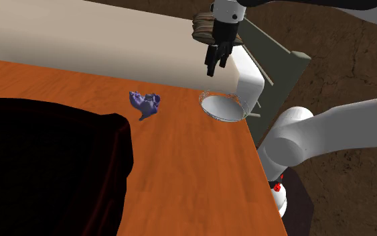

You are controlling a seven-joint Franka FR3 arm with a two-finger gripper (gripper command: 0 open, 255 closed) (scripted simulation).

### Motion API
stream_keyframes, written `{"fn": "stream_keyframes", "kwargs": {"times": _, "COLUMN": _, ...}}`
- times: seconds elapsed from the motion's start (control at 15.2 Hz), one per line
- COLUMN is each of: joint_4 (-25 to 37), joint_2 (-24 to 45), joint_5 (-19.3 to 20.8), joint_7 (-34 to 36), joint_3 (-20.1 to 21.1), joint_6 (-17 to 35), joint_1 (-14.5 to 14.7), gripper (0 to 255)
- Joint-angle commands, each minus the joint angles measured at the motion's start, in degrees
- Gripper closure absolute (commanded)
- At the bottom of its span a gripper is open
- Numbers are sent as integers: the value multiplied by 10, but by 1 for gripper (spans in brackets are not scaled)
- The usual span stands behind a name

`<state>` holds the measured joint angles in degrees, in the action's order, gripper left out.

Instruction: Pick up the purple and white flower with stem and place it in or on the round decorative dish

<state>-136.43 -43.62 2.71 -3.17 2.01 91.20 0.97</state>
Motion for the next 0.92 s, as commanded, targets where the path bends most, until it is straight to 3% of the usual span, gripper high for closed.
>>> {"fn": "stream_keyframes", "kwargs": {"times": 0.0, "joint_4": 0, "joint_2": 0, "joint_5": 0, "joint_7": 0, "joint_3": 0, "joint_6": 0, "joint_1": 0, "gripper": 0}}
{"fn": "stream_keyframes", "kwargs": {"times": 0.86, "joint_4": 141, "joint_2": 128, "joint_5": -86, "joint_7": 232, "joint_3": 175, "joint_6": -35, "joint_1": 27, "gripper": 0}}
